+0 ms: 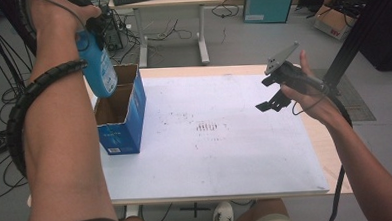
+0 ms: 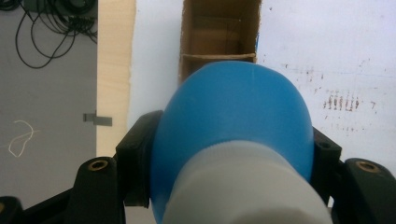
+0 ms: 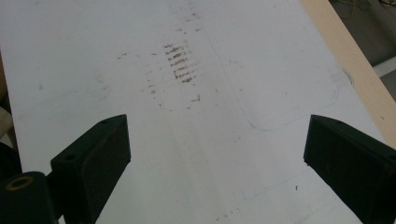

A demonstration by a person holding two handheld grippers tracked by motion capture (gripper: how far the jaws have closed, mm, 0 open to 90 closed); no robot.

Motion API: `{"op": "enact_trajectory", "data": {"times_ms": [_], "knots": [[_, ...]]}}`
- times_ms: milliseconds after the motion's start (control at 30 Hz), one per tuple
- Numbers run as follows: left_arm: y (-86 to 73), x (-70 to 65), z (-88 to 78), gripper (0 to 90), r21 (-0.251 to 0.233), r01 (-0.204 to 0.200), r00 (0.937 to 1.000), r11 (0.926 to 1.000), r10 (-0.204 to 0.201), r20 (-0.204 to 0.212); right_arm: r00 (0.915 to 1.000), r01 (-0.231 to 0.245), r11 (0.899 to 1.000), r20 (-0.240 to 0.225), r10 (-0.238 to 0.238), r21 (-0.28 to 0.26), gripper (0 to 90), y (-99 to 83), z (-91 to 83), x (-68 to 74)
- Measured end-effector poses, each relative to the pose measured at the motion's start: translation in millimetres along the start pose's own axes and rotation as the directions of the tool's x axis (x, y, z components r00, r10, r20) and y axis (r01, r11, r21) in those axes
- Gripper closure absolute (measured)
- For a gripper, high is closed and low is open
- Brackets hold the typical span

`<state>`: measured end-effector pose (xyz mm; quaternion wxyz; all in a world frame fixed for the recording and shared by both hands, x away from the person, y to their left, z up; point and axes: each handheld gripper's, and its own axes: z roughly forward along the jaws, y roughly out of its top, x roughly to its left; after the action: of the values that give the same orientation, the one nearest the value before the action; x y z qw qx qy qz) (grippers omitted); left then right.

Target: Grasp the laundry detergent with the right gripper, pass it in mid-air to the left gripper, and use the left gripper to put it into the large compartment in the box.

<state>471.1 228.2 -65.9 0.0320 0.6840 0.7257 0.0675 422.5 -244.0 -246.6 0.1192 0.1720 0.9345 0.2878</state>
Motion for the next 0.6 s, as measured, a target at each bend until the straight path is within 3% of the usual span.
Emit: {"op": "enact_trajectory", "data": {"times_ms": [600], "knots": [[-1.8,-0.2,3.9,36.1,-0.006,0.008,1.0,1.0,-0.008,0.001,1.0,0.008,1.0,0.003,-0.008,0.001,7.1,0.3,-2.3,0.9]]}}
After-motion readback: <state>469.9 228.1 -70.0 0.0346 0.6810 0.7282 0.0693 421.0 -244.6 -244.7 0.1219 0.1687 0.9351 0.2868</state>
